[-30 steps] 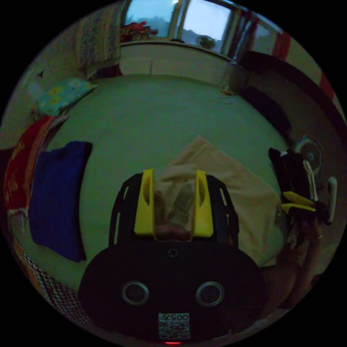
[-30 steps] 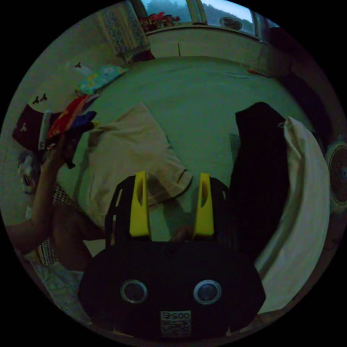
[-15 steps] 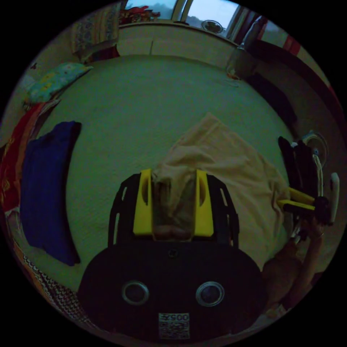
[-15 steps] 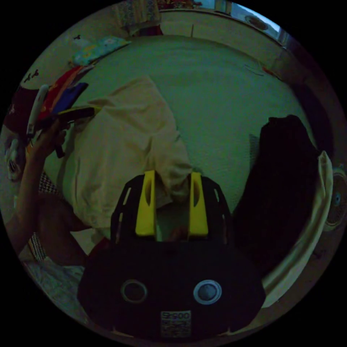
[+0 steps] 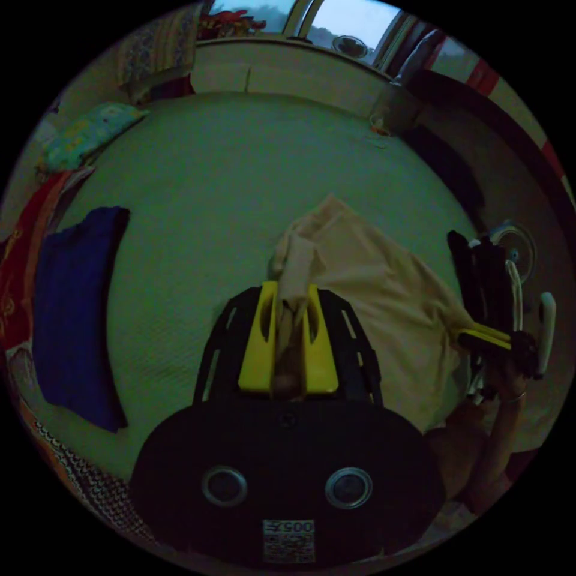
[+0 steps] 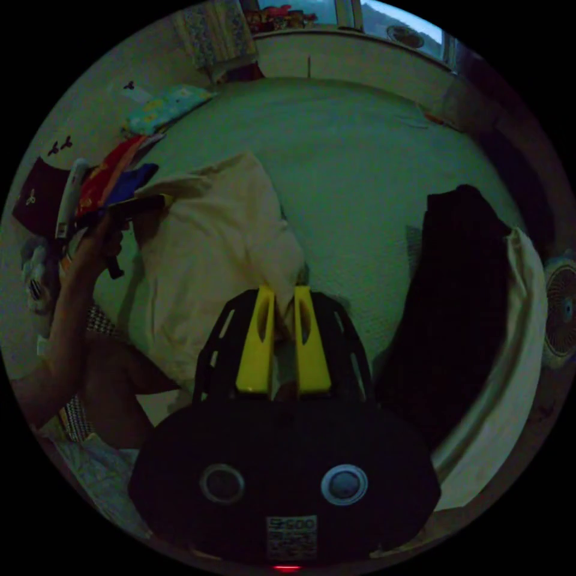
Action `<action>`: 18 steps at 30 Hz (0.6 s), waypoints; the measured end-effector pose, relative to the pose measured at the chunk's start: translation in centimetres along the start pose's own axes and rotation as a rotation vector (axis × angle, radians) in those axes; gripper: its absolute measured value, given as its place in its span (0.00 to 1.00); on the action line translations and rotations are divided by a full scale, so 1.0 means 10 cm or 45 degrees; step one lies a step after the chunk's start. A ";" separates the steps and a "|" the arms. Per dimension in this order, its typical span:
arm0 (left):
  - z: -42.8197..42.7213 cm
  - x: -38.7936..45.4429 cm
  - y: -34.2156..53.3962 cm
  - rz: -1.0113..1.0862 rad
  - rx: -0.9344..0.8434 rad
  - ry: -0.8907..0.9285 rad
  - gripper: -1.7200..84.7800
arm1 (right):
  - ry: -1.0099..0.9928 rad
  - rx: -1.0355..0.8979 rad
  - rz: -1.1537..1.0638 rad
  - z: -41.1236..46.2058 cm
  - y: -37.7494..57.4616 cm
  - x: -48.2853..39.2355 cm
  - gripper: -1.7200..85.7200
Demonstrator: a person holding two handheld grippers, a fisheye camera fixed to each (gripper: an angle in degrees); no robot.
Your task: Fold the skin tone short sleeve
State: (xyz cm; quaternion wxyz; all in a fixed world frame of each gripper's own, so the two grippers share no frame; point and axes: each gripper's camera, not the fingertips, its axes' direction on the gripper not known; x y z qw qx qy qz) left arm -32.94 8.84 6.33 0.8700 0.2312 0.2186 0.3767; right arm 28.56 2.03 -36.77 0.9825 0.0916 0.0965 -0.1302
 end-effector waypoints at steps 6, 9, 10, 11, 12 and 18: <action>-0.67 0.86 0.02 0.075 0.186 -0.103 0.11 | -0.022 0.117 0.025 -0.80 0.44 -0.02 0.03; -0.99 1.29 -0.07 0.086 0.197 -0.075 0.11 | 0.001 0.167 0.025 -1.30 0.71 -0.02 0.03; -1.14 1.48 -0.12 0.105 0.207 -0.049 0.10 | 0.017 0.198 0.027 -1.52 0.85 -0.01 0.03; -1.21 1.58 -0.15 0.117 0.213 -0.043 0.10 | 0.031 0.229 0.044 -1.75 1.00 0.03 0.03; -1.35 1.80 -0.21 0.145 0.227 -0.042 0.10 | 0.033 0.243 0.058 -1.87 1.08 0.06 0.03; -1.95 3.20 -0.60 0.329 0.269 -0.007 0.10 | 0.082 0.367 0.182 -3.12 1.87 0.45 0.03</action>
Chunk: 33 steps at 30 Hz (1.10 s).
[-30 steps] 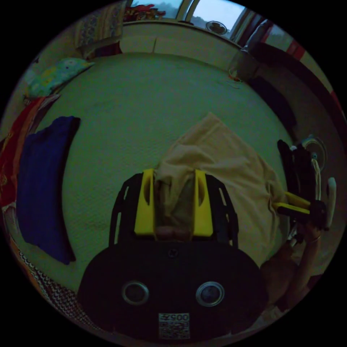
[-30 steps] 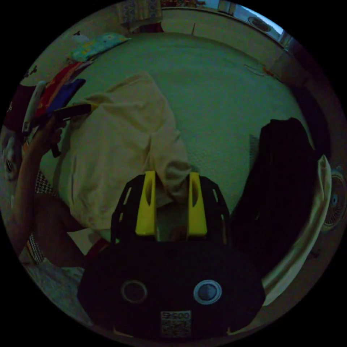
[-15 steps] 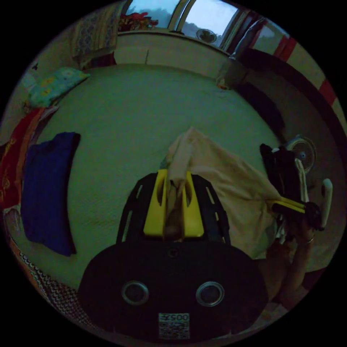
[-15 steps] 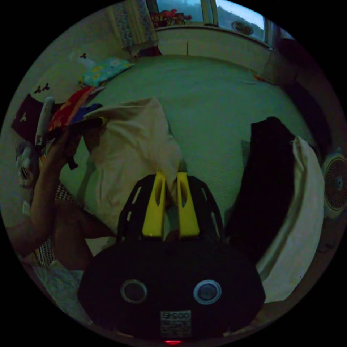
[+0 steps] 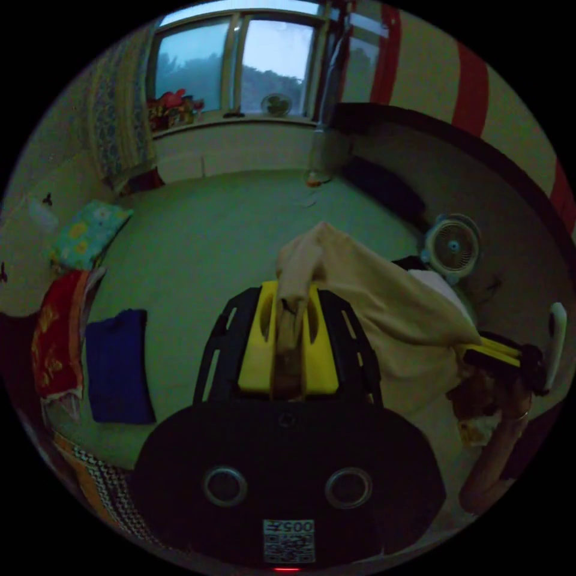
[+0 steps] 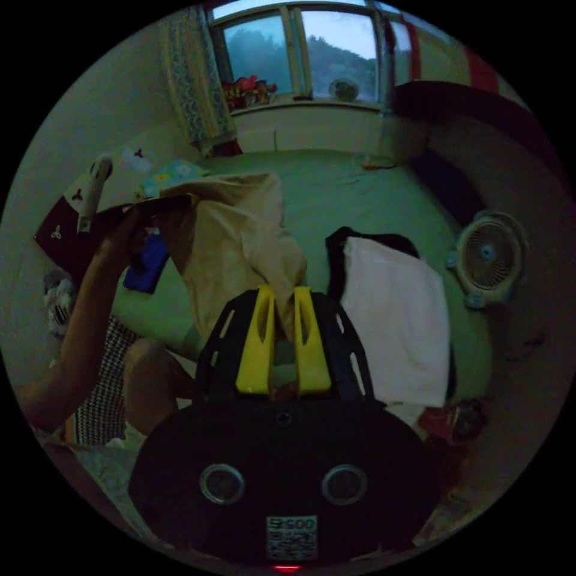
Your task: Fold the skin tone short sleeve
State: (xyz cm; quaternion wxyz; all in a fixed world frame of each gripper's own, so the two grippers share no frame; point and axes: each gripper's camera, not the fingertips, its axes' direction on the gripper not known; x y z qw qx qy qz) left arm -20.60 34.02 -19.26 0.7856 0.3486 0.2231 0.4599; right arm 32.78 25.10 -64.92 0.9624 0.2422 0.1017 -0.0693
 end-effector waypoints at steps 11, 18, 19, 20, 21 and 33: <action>0.64 2.46 -1.25 0.232 -0.122 0.334 0.11 | 0.183 0.037 0.563 -0.92 0.96 1.70 0.04; 1.30 3.31 -1.24 0.446 -0.083 -0.314 0.11 | 0.510 -0.272 0.552 -0.43 1.55 1.72 0.10; 1.25 3.30 -1.29 0.447 -0.045 -0.314 0.09 | 0.466 -0.259 0.531 -0.45 1.62 1.62 0.10; 1.22 3.28 -1.32 0.443 -0.043 -0.286 0.08 | 0.400 -0.216 0.511 -0.49 1.66 1.49 0.10; 1.15 3.21 -1.39 0.394 -0.047 -0.230 0.07 | 0.369 -0.185 0.494 -0.51 1.67 1.42 0.10; 1.34 3.24 -0.82 0.386 -0.348 -0.019 0.02 | 0.308 -0.218 0.366 0.23 1.82 0.26 0.01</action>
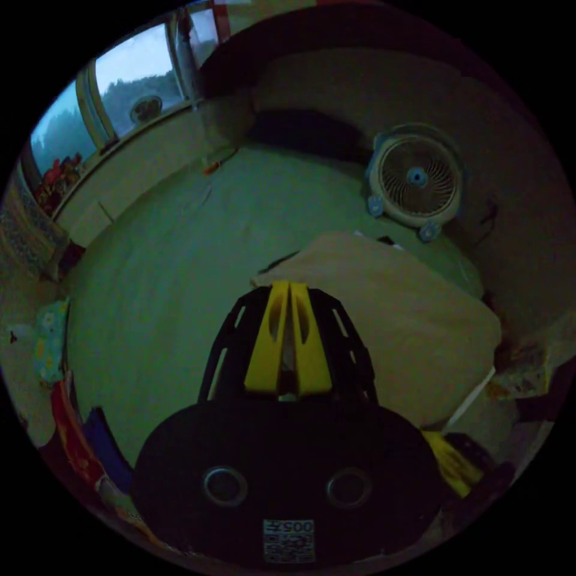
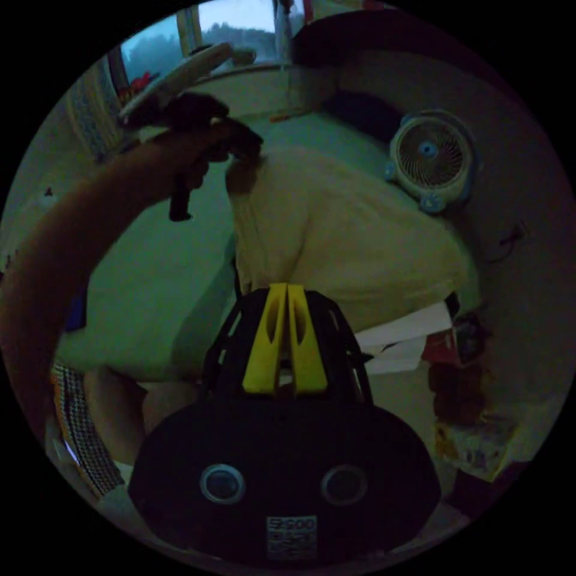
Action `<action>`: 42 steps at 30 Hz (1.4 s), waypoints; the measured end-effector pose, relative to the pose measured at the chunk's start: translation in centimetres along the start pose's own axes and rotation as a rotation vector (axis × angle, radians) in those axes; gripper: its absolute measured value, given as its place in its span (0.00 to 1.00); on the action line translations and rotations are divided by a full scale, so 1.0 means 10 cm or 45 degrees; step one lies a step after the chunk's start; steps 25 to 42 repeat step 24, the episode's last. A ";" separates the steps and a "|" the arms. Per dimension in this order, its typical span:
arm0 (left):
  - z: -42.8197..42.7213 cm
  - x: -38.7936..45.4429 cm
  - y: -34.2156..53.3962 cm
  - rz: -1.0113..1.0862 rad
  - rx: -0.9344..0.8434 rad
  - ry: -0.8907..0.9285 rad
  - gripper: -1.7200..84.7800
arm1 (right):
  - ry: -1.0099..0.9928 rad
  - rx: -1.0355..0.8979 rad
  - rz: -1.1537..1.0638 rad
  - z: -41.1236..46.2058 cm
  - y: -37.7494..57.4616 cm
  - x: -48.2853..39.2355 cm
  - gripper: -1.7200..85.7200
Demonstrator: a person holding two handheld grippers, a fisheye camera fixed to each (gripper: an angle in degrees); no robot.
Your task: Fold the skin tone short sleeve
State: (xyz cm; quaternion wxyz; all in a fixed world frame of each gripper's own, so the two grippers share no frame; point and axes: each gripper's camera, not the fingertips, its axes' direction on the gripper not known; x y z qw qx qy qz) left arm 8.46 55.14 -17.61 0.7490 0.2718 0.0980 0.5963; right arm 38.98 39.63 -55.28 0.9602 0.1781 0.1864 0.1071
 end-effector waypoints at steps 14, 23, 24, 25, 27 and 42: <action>-0.59 -1.79 2.88 -0.310 0.164 -0.030 0.03 | -0.390 0.124 -0.186 0.20 1.05 -1.59 0.01; -0.60 -3.58 5.57 -0.818 0.038 -0.250 0.11 | -0.756 -0.027 -0.290 1.14 1.47 -3.18 0.01; -0.60 -3.71 5.78 -0.825 0.047 -0.284 0.13 | -0.757 -0.030 -0.302 1.18 1.50 -3.24 0.01; -0.60 -3.71 5.78 -0.825 0.047 -0.284 0.13 | -0.757 -0.030 -0.302 1.18 1.50 -3.24 0.01; -0.60 -3.71 5.78 -0.825 0.047 -0.284 0.13 | -0.757 -0.030 -0.302 1.18 1.50 -3.24 0.01; -0.60 -3.71 5.78 -0.825 0.047 -0.284 0.13 | -0.757 -0.030 -0.302 1.18 1.50 -3.24 0.01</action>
